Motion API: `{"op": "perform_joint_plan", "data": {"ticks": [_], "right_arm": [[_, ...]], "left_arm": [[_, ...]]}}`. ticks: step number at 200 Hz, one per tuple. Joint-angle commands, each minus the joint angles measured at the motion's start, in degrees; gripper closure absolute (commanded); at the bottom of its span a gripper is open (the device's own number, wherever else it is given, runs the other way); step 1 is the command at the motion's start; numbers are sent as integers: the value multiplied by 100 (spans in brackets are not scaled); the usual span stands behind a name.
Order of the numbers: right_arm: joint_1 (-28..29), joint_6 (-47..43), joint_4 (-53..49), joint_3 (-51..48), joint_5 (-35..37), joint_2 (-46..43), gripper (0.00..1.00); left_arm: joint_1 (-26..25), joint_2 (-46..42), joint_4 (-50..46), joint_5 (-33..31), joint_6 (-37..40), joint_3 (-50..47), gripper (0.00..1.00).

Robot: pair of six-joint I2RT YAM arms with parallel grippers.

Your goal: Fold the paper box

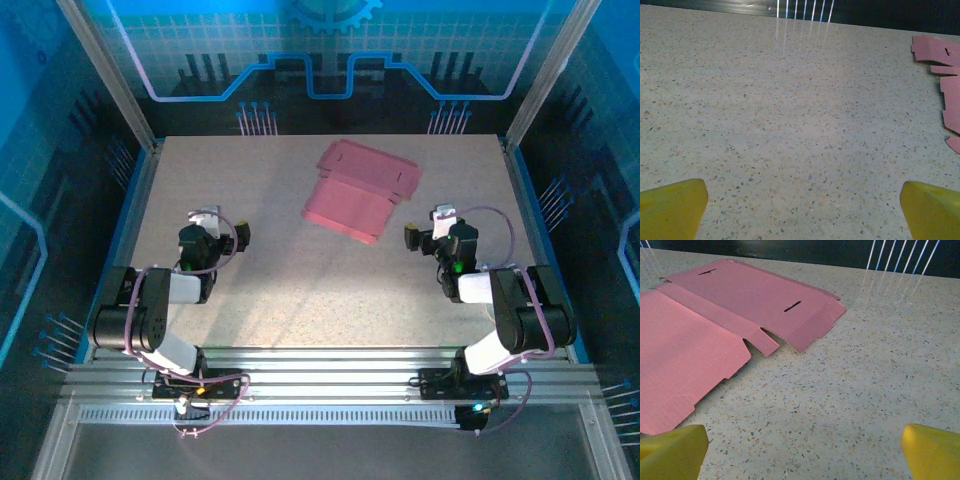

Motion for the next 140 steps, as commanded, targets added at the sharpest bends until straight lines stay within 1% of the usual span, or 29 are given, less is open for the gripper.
{"op": "perform_joint_plan", "data": {"ticks": [1, 35, 67, 91, 114, 128, 140], "right_arm": [[5, -57, 91, 92, -88, 45, 0], [8, -56, 124, 76, -76, 37, 0], [3, -88, 560, -190, -176, -52, 0], [18, -86, 169, -151, -131, -442, 0], [52, -88, -508, -34, 18, -982, 0], [130, -42, -1024, 70, 280, -1362, 0], [228, 15, -1671, 253, 537, -1696, 0]], "left_arm": [[-42, 39, 50, 63, 115, 99, 1], [-40, 37, 78, 61, 117, 91, 1], [-68, -94, 356, -85, 96, -133, 1], [-162, -308, 328, -346, 127, -208, 1], [-289, -852, -384, -585, 167, -73, 1], [-356, -1256, -1148, -757, 37, 99, 1], [-439, -1613, -1786, -818, -59, 255, 1]]}}
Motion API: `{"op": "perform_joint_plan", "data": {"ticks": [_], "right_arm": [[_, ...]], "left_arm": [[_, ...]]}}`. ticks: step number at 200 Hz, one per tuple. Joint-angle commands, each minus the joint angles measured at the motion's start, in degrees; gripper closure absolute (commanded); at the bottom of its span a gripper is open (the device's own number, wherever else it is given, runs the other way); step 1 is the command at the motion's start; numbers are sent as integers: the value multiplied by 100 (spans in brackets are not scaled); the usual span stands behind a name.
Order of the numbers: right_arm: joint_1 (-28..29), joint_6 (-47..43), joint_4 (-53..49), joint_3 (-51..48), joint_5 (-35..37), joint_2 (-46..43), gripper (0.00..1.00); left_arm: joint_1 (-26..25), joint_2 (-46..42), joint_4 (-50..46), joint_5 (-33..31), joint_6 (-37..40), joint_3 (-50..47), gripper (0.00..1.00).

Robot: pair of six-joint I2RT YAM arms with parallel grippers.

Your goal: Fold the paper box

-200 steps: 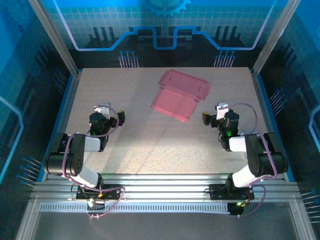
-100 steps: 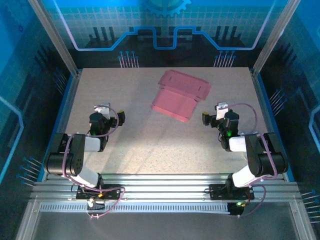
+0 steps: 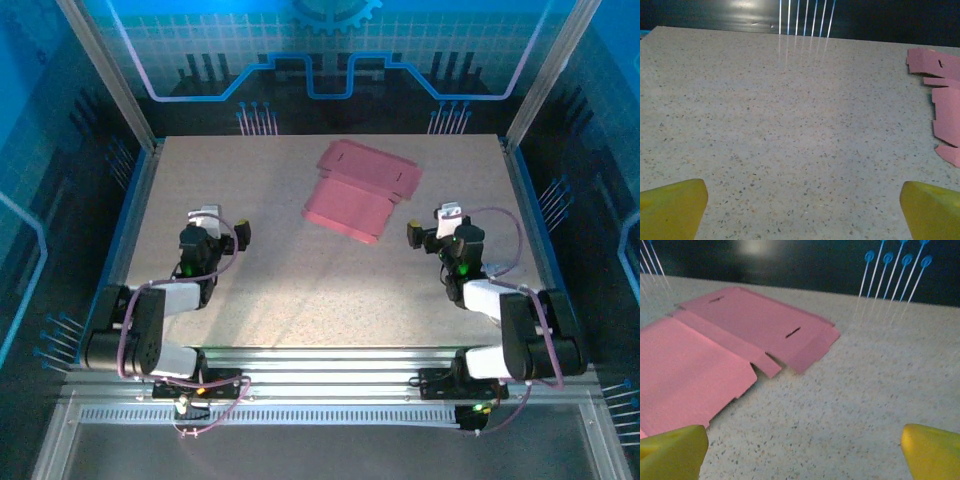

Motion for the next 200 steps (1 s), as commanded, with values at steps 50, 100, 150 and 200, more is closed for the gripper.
{"op": "perform_joint_plan", "data": {"ticks": [50, 100, 150, 200], "right_arm": [[562, 907, -3864, 1631, 884, -1065, 0], [1050, 1669, -4887, 2644, 277, -418, 0], [1729, 2459, -5740, 3920, -172, 934, 0], [2237, 2785, -6143, 4904, -174, 2096, 0]], "left_arm": [[-581, -1607, -3826, -332, -910, 1312, 1], [-1102, -1659, -4866, 465, -2081, 1768, 1], [-1478, -1727, -5248, 1332, -2792, 1970, 1], [-1529, -1882, -5657, 1708, -3081, 1854, 1]]}}
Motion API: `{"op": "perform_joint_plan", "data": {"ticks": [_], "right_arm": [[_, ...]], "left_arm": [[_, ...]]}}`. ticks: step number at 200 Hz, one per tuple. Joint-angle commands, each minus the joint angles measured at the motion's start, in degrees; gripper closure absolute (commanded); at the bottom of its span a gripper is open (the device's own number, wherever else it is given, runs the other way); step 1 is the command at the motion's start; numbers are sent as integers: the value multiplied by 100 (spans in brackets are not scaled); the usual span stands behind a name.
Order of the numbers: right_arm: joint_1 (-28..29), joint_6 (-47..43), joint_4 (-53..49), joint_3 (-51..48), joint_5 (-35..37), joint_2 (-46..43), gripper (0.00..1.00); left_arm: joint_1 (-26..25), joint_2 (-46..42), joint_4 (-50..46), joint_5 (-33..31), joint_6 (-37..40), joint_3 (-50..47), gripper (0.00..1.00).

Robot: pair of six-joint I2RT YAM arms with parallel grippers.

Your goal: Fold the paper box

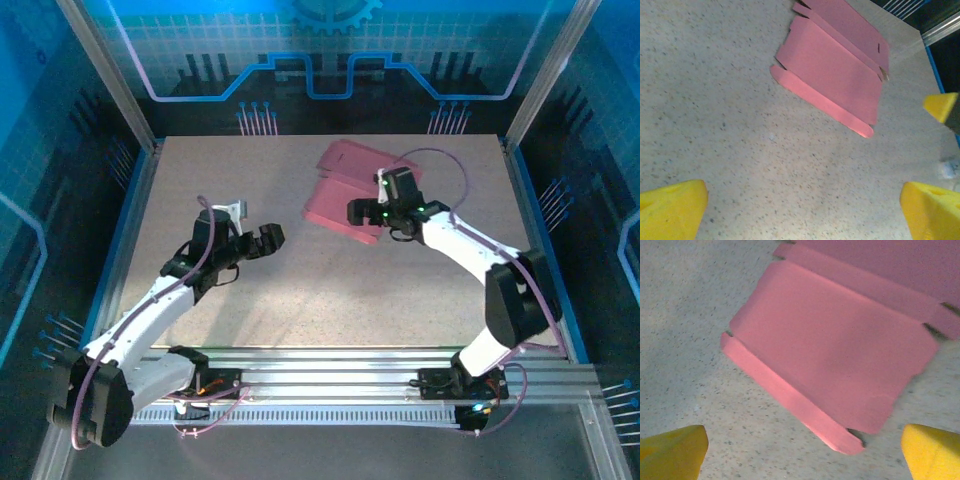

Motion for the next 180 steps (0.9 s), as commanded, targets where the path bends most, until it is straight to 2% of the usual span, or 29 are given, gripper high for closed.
{"op": "perform_joint_plan", "data": {"ticks": [1, 67, 123, 180], "right_arm": [[122, 337, -440, 479, -106, 443, 0], [113, 506, -1080, 1526, -220, 1662, 0], [113, 596, -1089, 1770, -379, 2220, 0], [117, 559, -1062, 1597, -643, 2357, 0]], "left_arm": [[-34, -79, -416, 405, -299, 59, 1], [-34, -353, -27, 566, -827, -560, 1], [-34, -342, -314, 610, -783, -475, 1], [-34, -338, -546, 520, -692, -361, 1]]}}
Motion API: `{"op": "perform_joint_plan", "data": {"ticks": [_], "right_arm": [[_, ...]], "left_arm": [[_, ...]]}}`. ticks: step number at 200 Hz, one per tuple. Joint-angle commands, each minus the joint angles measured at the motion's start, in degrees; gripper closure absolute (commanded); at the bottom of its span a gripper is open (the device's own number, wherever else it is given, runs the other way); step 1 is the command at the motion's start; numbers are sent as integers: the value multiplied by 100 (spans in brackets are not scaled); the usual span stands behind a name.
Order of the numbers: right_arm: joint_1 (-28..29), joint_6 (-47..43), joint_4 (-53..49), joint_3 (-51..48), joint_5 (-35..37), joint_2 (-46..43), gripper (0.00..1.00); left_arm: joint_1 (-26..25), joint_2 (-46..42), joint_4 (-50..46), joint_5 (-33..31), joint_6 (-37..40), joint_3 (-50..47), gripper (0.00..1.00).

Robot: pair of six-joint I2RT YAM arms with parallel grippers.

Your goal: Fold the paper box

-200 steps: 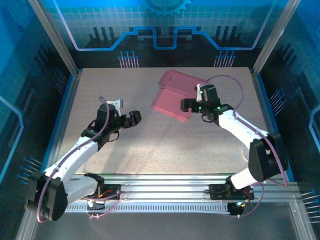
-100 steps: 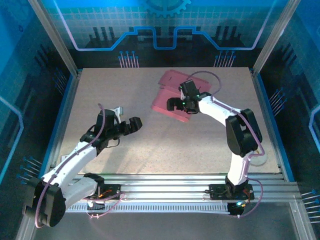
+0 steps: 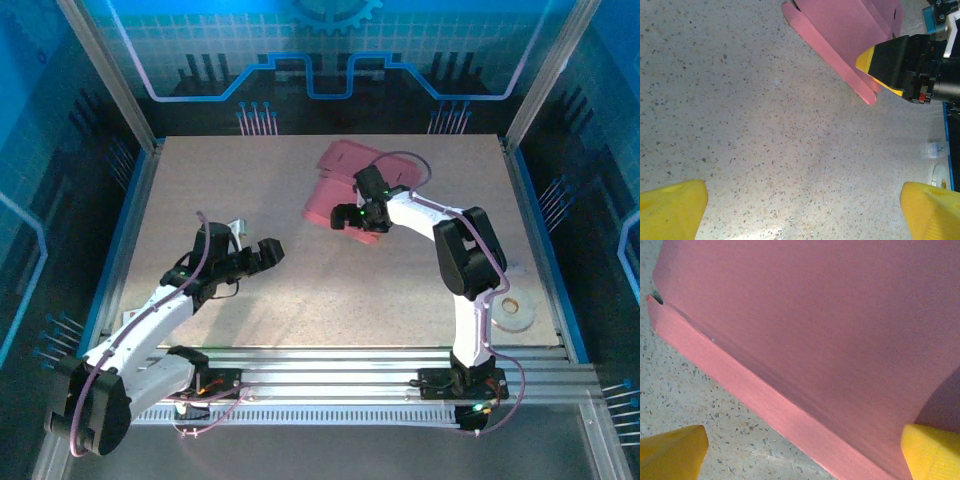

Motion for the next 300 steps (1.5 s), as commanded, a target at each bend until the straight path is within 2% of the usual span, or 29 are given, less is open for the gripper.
{"op": "perform_joint_plan", "data": {"ticks": [1, 64, 106, 140, 163, 199, 227, 263, 300], "right_arm": [[23, 38, -121, 0, -217, 59, 0], [279, -543, 65, -1191, -422, -652, 0], [898, -955, 103, -2274, -469, -1407, 0], [1444, -915, 147, -3083, -403, -2163, 0], [1663, -800, 1, -3598, -107, -2654, 0], [1650, -447, -382, -3782, 182, -3812, 0], [1272, 27, -685, -3727, 380, -4470, 0], [562, 496, -514, -3881, -150, -4841, 0], [366, 857, 237, -4201, -642, -4850, 0]], "left_arm": [[-27, -80, -195, 81, 22, 156, 1], [-26, 106, -578, 81, 309, 439, 1], [-25, 139, -813, -5, 435, 559, 1], [-19, 259, -943, 59, 446, 681, 1], [-27, 257, -947, 164, 457, 685, 1], [-73, 310, -766, 610, 532, 663, 1], [-141, 598, -805, 405, 709, 901, 1], [-223, 1687, -1020, 280, 1025, 1875, 3], [-376, 3018, -1299, 160, 1450, 3178, 4]]}}
